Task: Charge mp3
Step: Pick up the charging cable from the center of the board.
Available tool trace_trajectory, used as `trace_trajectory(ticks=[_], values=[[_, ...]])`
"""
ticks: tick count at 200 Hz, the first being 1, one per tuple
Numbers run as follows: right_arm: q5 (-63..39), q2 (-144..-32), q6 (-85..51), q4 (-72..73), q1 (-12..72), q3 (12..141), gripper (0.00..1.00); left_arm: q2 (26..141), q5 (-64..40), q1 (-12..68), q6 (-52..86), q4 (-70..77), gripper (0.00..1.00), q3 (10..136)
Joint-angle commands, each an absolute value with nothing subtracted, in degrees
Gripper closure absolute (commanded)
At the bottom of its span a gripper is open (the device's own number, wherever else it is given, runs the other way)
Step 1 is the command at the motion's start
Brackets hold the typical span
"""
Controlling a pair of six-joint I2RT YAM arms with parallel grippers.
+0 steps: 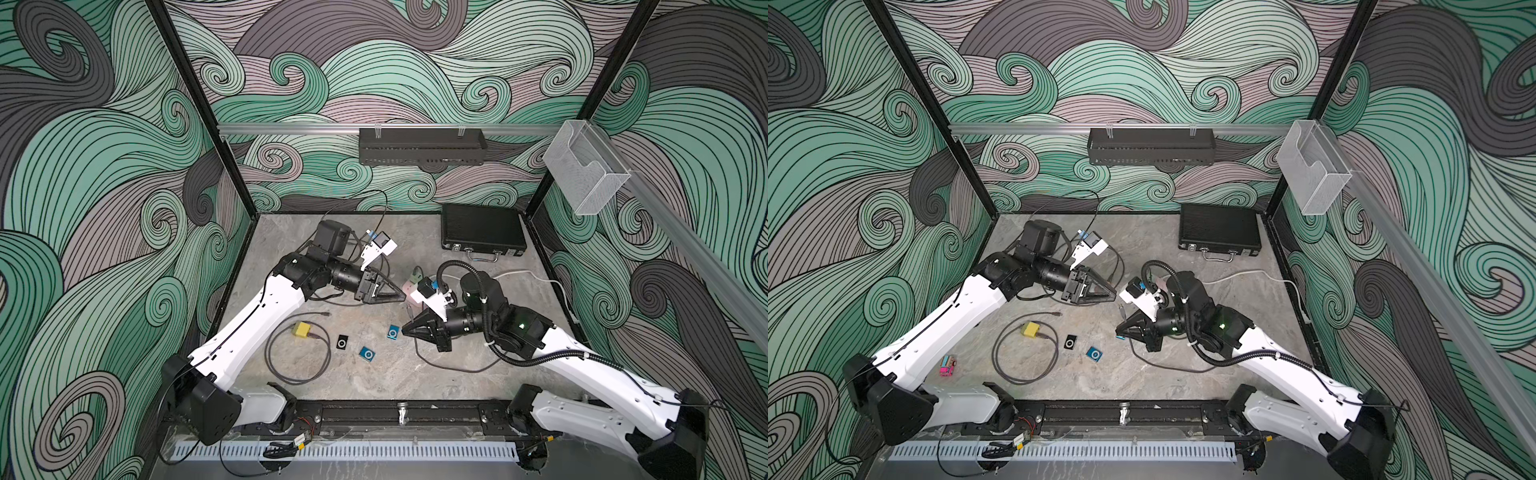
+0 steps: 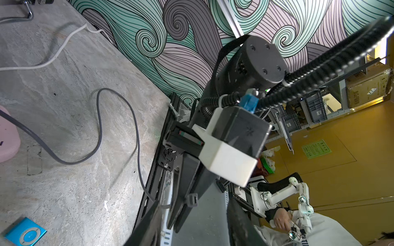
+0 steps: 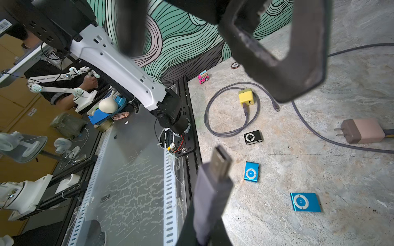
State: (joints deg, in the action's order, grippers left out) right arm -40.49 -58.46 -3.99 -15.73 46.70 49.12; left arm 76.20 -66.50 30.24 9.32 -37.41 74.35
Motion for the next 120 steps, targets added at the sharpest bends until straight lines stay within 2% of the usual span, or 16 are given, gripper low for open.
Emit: trace_trajectory(ticks=[1,77,120], values=[[-42.3,-58.1,-2.0,-16.6,46.9,48.9,1.00,77.3,-68.3,30.2,6.6,-40.5,0.52,76.1],[-43.4,-61.4,-0.8,-19.7,46.9,51.7,1.00,78.6,-69.4,32.3,2.7,-45.0,0.61,76.6],[-43.6,-61.3,-0.7,-19.8,47.1,52.6,1.00,79.5,-67.1,33.7,1.2,-47.1,0.61,76.2]])
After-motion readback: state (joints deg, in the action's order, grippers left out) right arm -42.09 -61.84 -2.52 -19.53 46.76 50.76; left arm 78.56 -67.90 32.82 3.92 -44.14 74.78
